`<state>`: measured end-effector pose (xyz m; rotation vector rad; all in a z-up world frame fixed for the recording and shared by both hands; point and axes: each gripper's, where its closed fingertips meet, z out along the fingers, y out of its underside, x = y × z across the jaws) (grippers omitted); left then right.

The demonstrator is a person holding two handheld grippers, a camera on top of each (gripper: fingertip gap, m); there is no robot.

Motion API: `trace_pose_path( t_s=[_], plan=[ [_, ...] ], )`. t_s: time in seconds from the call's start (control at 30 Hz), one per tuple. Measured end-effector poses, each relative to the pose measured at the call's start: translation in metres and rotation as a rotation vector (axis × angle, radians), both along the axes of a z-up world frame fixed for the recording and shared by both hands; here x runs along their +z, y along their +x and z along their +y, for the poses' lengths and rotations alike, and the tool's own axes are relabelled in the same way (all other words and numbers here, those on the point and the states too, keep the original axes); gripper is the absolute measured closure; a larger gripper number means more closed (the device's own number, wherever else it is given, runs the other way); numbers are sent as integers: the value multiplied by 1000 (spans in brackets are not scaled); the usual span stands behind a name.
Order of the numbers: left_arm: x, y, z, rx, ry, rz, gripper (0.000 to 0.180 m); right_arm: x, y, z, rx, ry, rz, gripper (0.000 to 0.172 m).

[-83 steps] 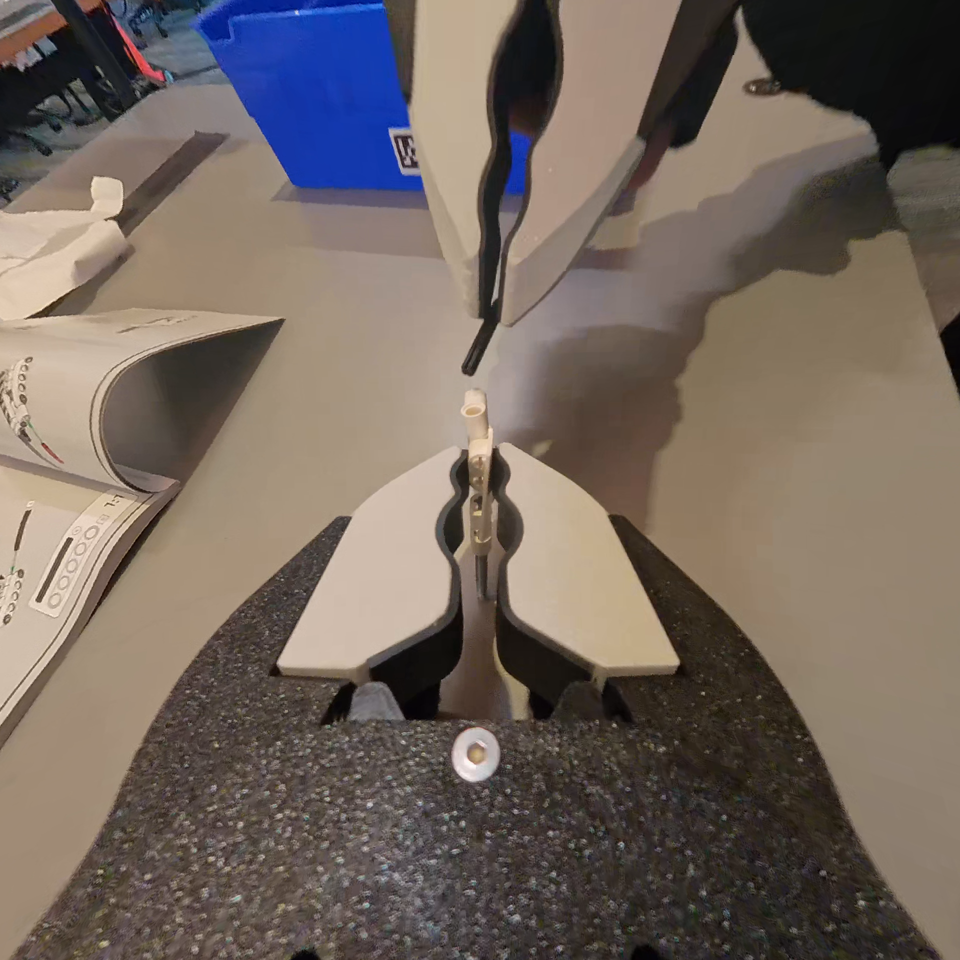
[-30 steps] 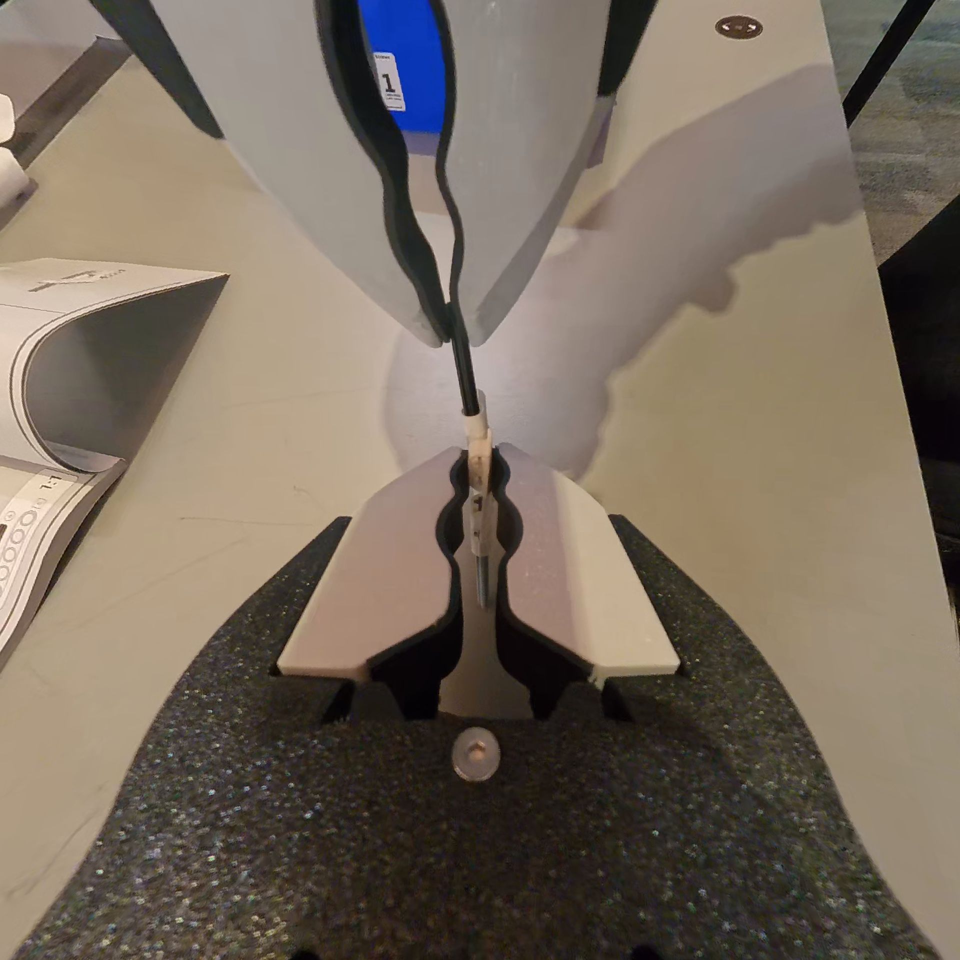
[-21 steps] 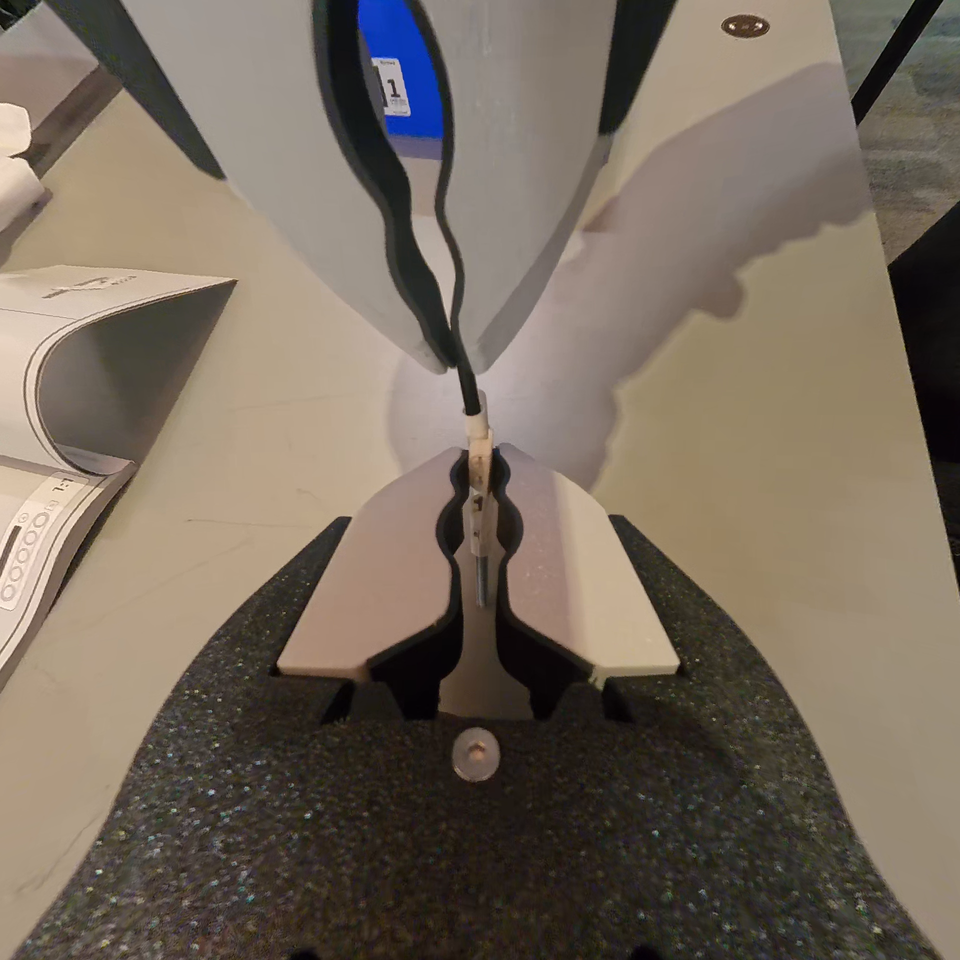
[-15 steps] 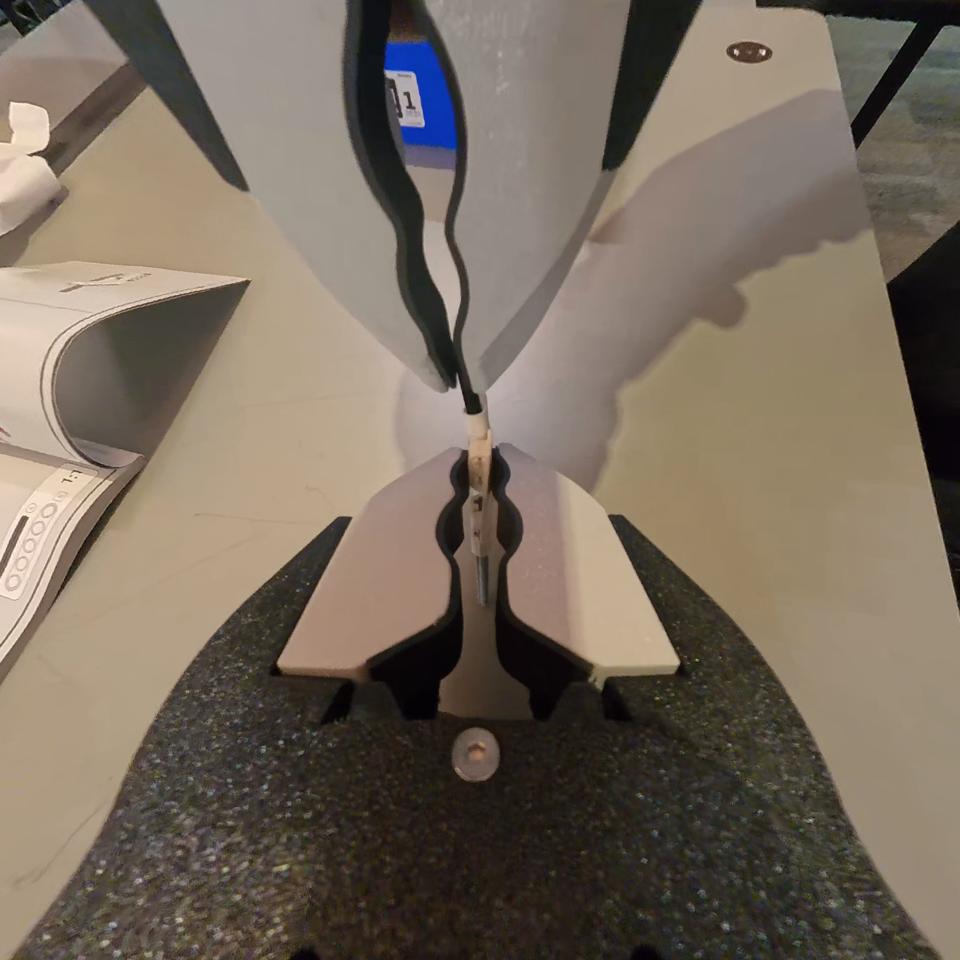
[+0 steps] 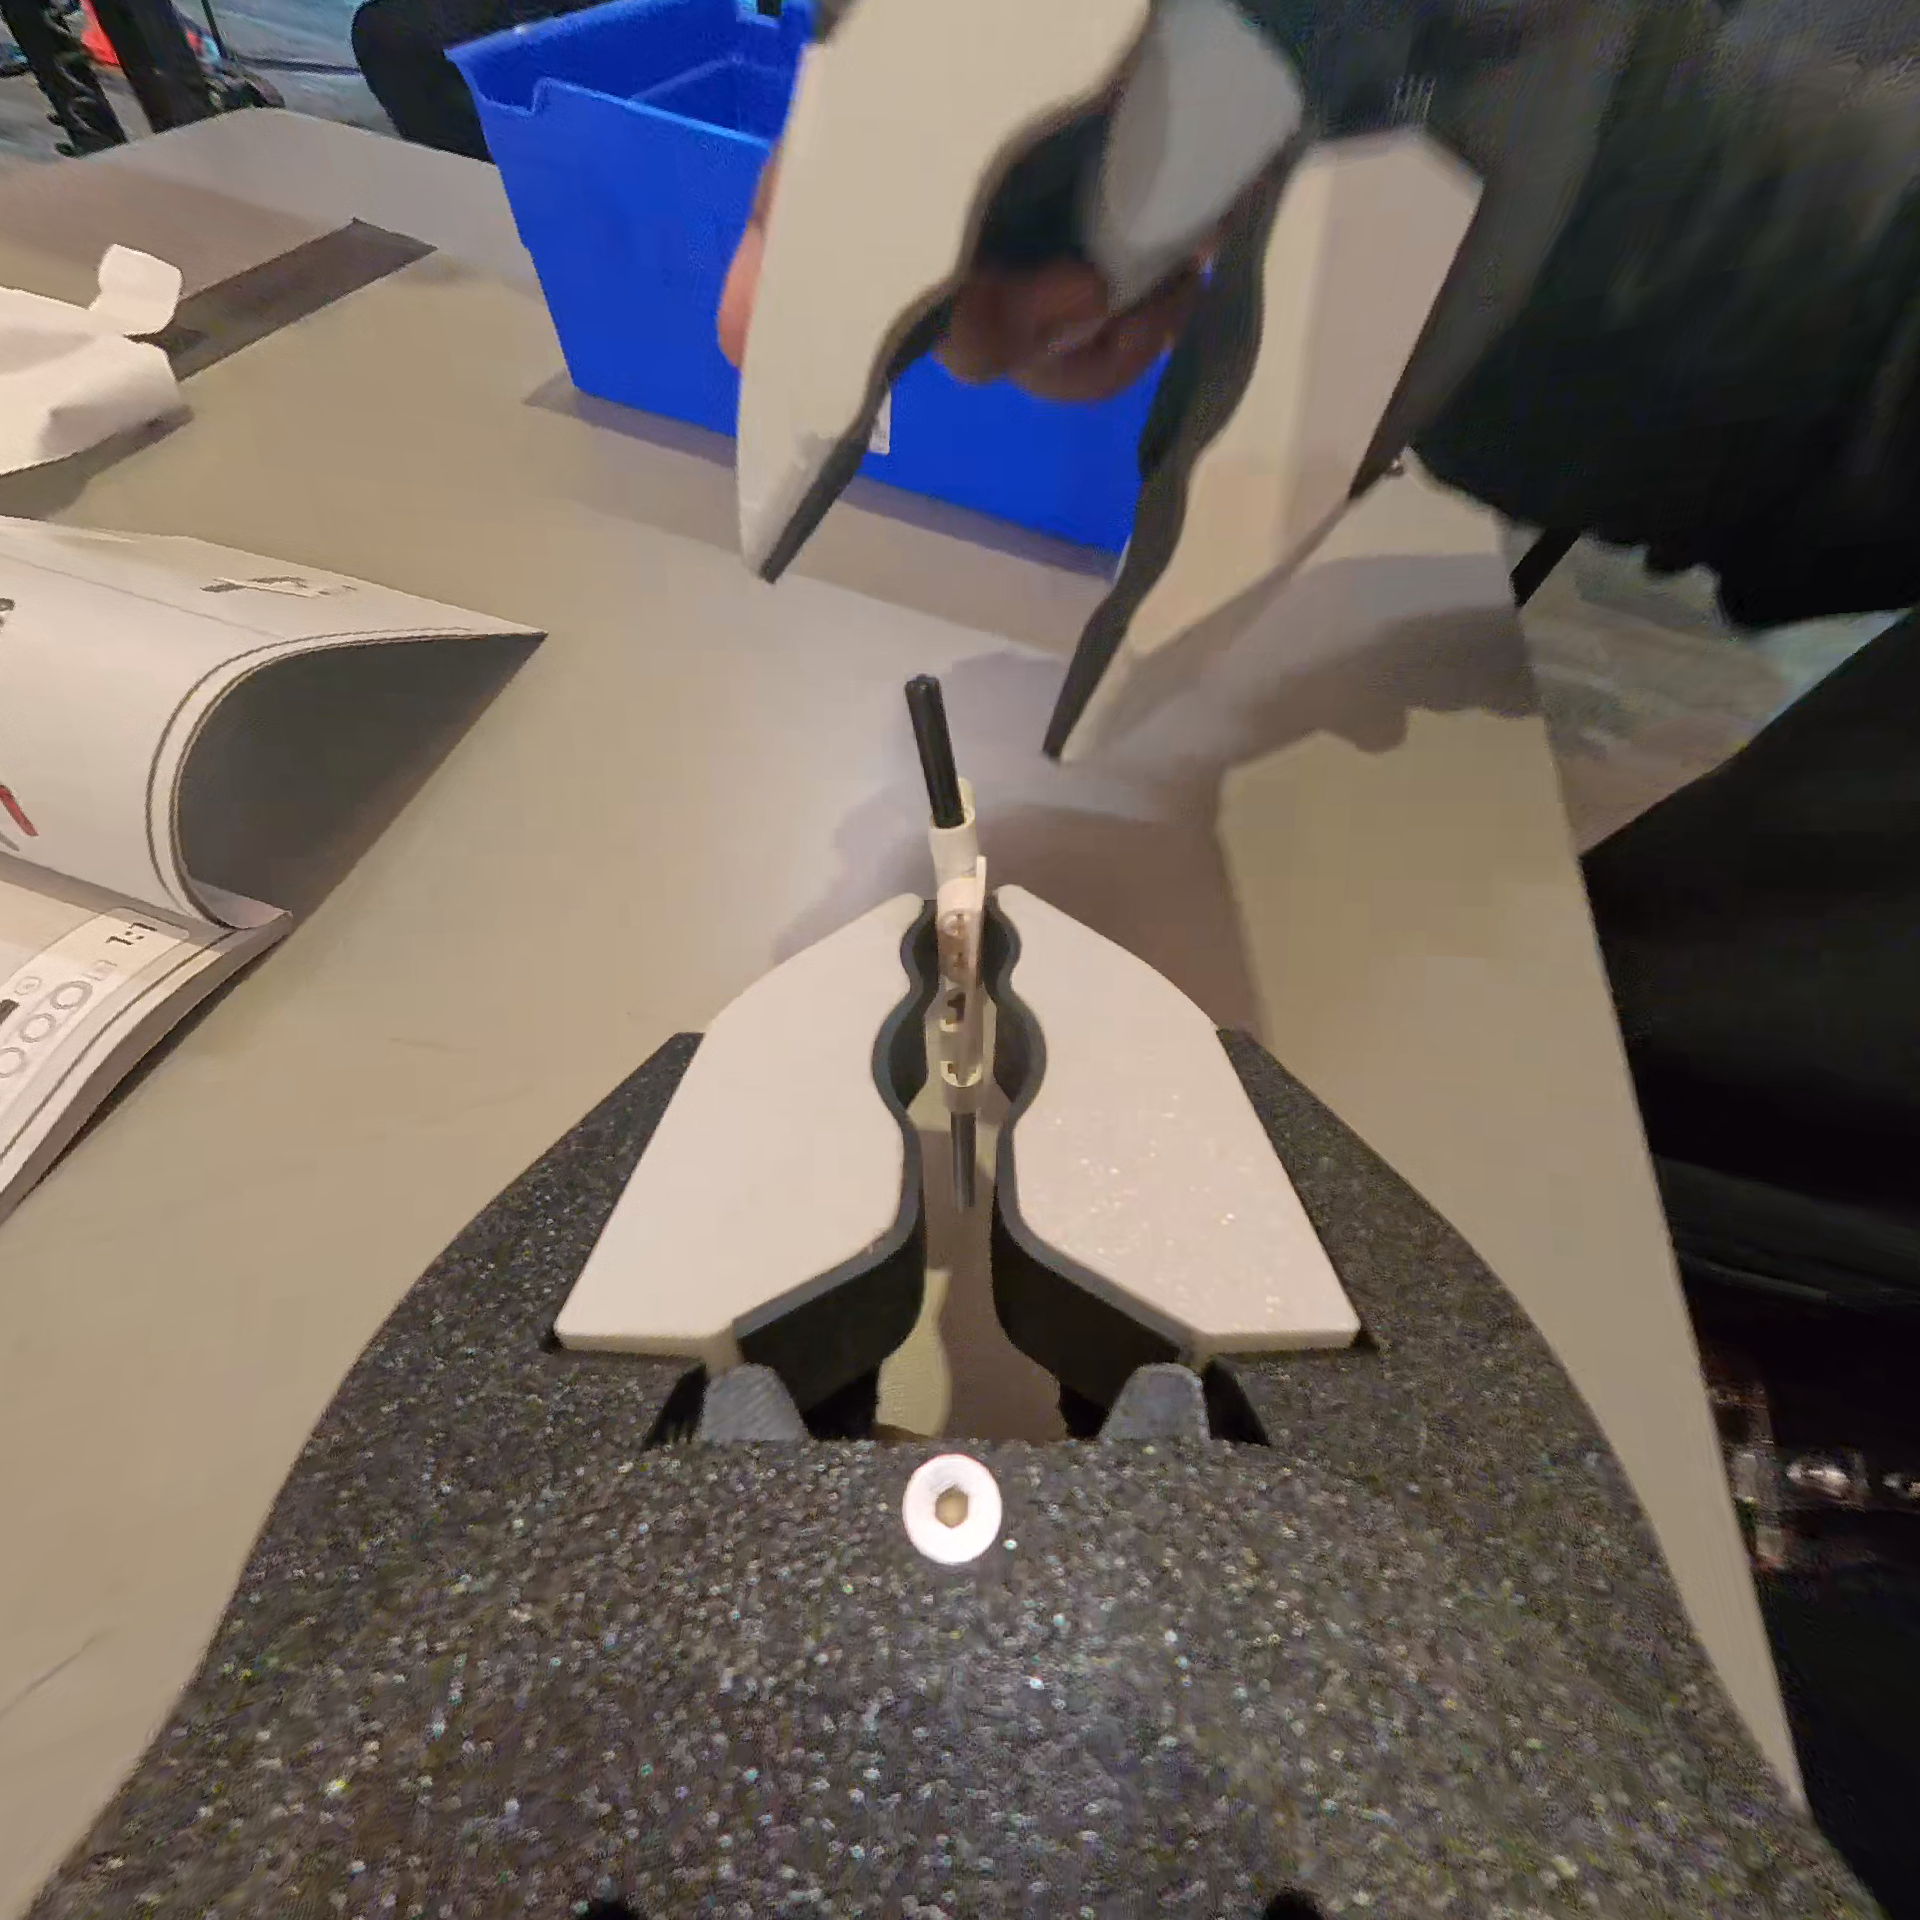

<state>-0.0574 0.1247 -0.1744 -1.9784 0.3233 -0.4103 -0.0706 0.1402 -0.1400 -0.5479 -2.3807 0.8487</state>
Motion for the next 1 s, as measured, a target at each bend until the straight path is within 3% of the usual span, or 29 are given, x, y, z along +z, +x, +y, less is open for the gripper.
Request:
trace_pose_path(
  t_s=[0.2, 0.37, 0.67, 1.0],
  plan=[
    [24, 1, -6, -47, 30, -165, 173, 5, 1, -11, 59, 65, 464, 103],
    [41, 4, -14, -133, 25, -363, 173, 9, -2, -29, 133, 150, 627, 82],
    [43, 14, -23, -261, -43, -520, 173, 21, -3, -40, 189, 35, 705, 87],
    [22, 29, -24, -310, -142, -528, 173, 0, 9, -41, 241, -29, 598, 90]
  ],
)
